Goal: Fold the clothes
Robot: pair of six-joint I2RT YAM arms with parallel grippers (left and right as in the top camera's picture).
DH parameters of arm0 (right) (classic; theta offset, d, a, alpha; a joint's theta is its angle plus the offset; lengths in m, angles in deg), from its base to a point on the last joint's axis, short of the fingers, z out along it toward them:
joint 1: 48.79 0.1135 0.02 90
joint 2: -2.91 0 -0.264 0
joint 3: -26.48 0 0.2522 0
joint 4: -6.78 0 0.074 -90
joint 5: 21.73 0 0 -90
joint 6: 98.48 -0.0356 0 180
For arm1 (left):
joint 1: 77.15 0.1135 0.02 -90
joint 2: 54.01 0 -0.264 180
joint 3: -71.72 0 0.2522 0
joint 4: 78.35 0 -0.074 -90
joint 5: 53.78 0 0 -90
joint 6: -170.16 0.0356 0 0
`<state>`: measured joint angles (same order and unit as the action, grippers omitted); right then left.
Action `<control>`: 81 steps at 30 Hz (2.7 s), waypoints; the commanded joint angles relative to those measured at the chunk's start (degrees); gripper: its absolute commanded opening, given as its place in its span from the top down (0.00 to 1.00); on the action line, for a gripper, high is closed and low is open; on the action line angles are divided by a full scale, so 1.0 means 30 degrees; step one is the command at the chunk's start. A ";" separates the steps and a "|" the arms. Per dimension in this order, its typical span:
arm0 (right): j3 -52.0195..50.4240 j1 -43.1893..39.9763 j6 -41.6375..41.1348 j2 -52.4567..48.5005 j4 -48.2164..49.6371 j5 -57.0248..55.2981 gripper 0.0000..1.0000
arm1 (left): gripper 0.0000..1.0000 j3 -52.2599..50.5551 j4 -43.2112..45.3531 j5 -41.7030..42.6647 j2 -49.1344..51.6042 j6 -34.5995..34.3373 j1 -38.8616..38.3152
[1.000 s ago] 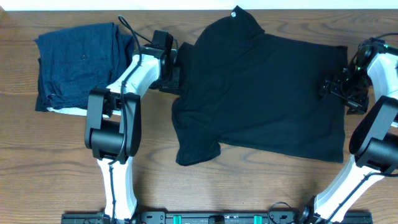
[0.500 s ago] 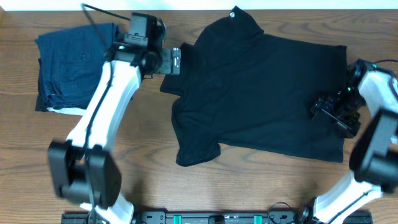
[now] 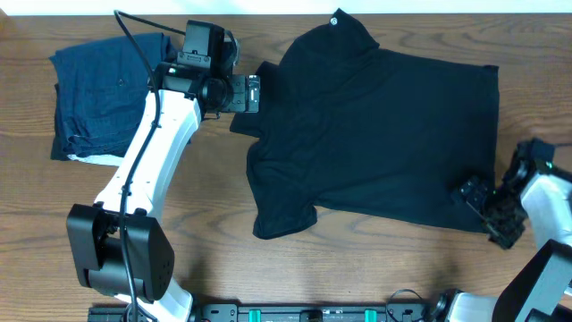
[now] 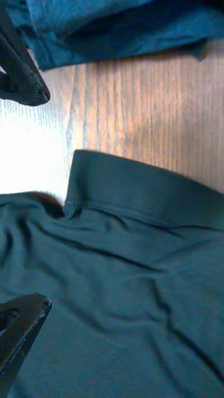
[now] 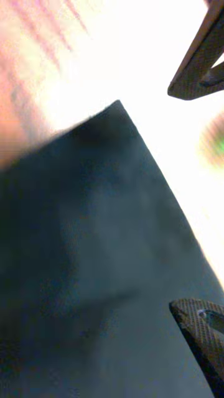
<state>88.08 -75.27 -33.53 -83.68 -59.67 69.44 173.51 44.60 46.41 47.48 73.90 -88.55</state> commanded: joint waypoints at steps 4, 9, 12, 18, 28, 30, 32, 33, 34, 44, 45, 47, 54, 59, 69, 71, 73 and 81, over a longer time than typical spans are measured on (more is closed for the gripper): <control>-0.0627 -0.1530 0.0306 -0.0233 0.1501 0.0619 0.02 | 0.02 -0.0401 -0.0131 0.0386 0.0109 -0.1494 0.0022; -0.0736 -0.1501 0.0306 -0.0255 0.2208 0.1282 0.04 | 0.02 -0.0794 -0.0576 0.0357 0.0102 -0.1843 0.0022; -0.1086 -0.1494 0.0306 -0.0255 0.2448 0.1260 0.04 | 0.02 -0.1173 -0.0780 0.0153 0.0095 -0.2616 0.0022; -0.2382 -0.1515 0.0299 -0.0255 0.3228 0.0605 0.08 | 0.02 -0.1275 -0.1319 0.0160 0.0080 -0.2827 0.0022; -0.3271 -0.2084 0.0306 -0.0255 0.5173 0.0612 0.35 | 0.02 -0.2229 -0.1537 0.0160 -0.0576 -0.3402 0.0022; -0.3271 -0.2084 0.0299 -0.0255 0.5289 0.0612 0.40 | 0.02 -0.2776 -0.1486 0.0160 -0.0838 -0.3461 0.0022; -0.3271 -0.2084 0.0306 -0.0255 0.5304 0.0619 0.52 | 0.02 -0.3424 -0.1319 0.0160 -0.1122 -0.3672 0.0022; -0.3271 -0.2084 0.0306 -0.0255 0.5319 0.0612 0.54 | 0.02 -0.3774 -0.1246 0.0160 -0.1282 -0.3869 0.0022; -0.3271 -0.2076 0.0306 -0.0255 0.5348 0.0619 0.54 | 0.02 -0.4102 -0.1129 0.0168 -0.1421 -0.3971 0.0022; -0.3468 -0.2062 0.0299 -0.0262 0.6076 0.0685 0.99 | 0.02 -0.6360 -0.1566 0.0474 -0.2149 -0.4029 -0.0699; -0.3468 -0.2055 0.0299 -0.0262 0.6127 0.0699 0.99 | 0.02 -0.6674 -0.1574 0.0627 -0.2149 -0.4029 -0.0867; -0.3468 -0.2047 0.0299 -0.0262 0.6164 0.0699 0.99 | 0.02 -0.7155 -0.1537 0.0765 -0.2142 -0.4029 -0.1158; -0.3468 -0.2040 0.0306 -0.0262 0.6229 0.0707 0.99 | 0.02 -0.8998 -0.1392 0.1566 -0.2135 -0.4029 -0.1603; -0.3468 -0.2040 0.0306 -0.0262 0.6288 0.0707 0.99 | 0.02 -1.0178 -0.1326 0.3177 -0.2135 -0.4022 -0.1610; -0.3468 -0.2040 0.0306 -0.0262 0.6331 0.0765 0.99 | 0.09 -1.2495 -0.0816 0.3971 -0.2135 -0.3920 -0.2499; -0.3468 -0.2025 0.0306 -0.0262 0.6419 0.0765 0.98 | 0.10 -1.2531 -0.0627 0.3963 -0.2135 -0.3927 -0.2994; -0.3468 -0.2025 0.0306 -0.0262 0.6499 0.0765 0.98 | 0.11 -1.2531 -0.0168 0.3963 -0.2135 -0.3934 -0.3606; -0.3468 -0.2025 0.0313 -0.0262 0.6477 0.0765 0.99 | 0.12 -1.2641 0.0168 0.2674 -0.2127 -0.3956 -0.5020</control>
<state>79.07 -81.04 -32.42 -83.48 -40.42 71.47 135.96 45.67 56.86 41.80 61.97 -103.21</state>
